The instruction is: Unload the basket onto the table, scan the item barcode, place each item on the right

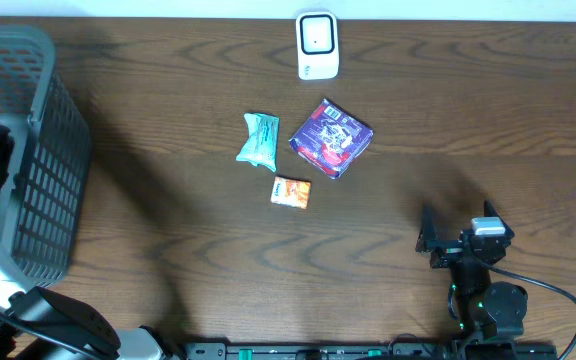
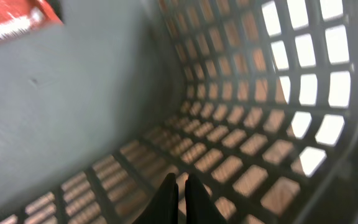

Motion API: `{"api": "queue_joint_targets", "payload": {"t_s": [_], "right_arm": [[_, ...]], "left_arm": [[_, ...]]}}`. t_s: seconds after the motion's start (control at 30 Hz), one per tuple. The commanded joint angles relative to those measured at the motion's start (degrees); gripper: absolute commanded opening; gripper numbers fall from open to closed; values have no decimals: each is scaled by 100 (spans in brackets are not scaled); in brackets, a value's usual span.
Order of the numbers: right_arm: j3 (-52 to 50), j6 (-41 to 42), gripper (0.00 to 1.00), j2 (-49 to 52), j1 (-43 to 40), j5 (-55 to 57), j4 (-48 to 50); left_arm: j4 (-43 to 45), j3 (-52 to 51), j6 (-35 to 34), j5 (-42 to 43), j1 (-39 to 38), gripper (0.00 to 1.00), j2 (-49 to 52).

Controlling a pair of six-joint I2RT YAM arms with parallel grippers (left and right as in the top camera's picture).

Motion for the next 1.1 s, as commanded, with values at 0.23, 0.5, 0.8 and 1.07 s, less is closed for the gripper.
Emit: {"api": "queue_joint_targets", "payload": {"t_s": [0.23,0.5,0.8,1.07], "right_arm": [[-9,-61,99,-13,-39,-31,-24],[-9,-61,99,-13,-39,-31,-24],[-9,-61,99,-13,-39,-31,-24],[-9,-61,99,-13,-39,-31,-24]], "left_arm": [[-717,-24,15,793,-7,7,-59],[-503,-22,7,1049,2,7,-153],[-136,-22,-330,-2450,210,7,-144],[-131,-24,149,-3773,214,37,247]]}}
